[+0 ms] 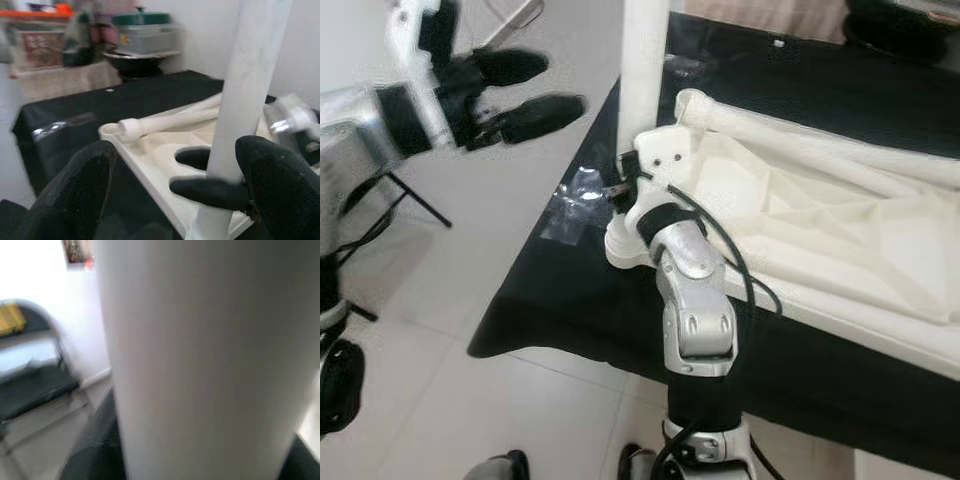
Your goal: Building children table
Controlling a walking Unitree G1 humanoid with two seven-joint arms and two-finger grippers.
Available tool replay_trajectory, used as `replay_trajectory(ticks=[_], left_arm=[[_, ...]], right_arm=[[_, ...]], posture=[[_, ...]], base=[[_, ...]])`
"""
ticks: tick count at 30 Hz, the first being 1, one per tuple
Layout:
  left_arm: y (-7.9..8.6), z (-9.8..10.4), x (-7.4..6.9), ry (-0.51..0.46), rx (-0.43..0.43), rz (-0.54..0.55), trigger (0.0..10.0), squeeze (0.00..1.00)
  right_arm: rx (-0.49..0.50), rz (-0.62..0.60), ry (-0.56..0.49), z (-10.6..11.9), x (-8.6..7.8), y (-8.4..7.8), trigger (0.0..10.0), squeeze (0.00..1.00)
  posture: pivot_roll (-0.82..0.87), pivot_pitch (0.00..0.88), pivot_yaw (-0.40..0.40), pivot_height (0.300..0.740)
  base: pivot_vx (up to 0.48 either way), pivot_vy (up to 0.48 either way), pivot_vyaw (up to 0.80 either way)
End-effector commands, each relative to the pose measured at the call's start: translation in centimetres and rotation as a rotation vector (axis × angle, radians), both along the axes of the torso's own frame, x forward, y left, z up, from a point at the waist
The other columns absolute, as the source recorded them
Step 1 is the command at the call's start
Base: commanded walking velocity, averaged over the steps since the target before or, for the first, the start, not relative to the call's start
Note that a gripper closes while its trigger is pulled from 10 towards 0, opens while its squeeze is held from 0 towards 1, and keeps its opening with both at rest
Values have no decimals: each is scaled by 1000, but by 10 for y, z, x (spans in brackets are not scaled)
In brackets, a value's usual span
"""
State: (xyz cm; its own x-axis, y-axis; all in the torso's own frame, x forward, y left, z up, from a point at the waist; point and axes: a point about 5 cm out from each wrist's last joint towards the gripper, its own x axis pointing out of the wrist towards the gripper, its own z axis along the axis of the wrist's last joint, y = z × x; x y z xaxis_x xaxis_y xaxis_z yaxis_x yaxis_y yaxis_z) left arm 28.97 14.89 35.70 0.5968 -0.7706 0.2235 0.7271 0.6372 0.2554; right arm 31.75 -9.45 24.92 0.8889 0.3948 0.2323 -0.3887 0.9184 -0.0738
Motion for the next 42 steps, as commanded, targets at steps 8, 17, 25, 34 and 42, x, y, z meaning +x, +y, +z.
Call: replay_trajectory(ticks=[8, 17, 25, 34, 42], left_arm=[[40, -42, -32, 64, -146, 291, 10000, 0], [-10, -149, -84, 281, 19, 266, 10000, 0], [-28, -180, -93, 289, -15, 315, 10000, 0], [-18, -189, -94, 305, -50, 384, 10000, 0], [-17, -194, -107, 309, -139, 455, 10000, 0]], right_arm=[[48, 188, 29, -9, 1, -8, 10000, 1000], [-77, 428, -34, 10, 27, -31, 10000, 0], [-160, 766, -46, 28, 41, -21, 10000, 0], [-174, 902, -34, 31, 50, -13, 314, 0], [-192, 899, -6, 20, 50, -33, 0, 0]], posture=[[76, 169, -58, 740], [111, 191, -79, 740], [129, 218, -92, 740], [139, 231, -91, 740], [129, 232, -82, 740]], base=[[0, 0, 0], [0, 0, 0], [0, 0, 0], [0, 0, 0], [0, 0, 0]])
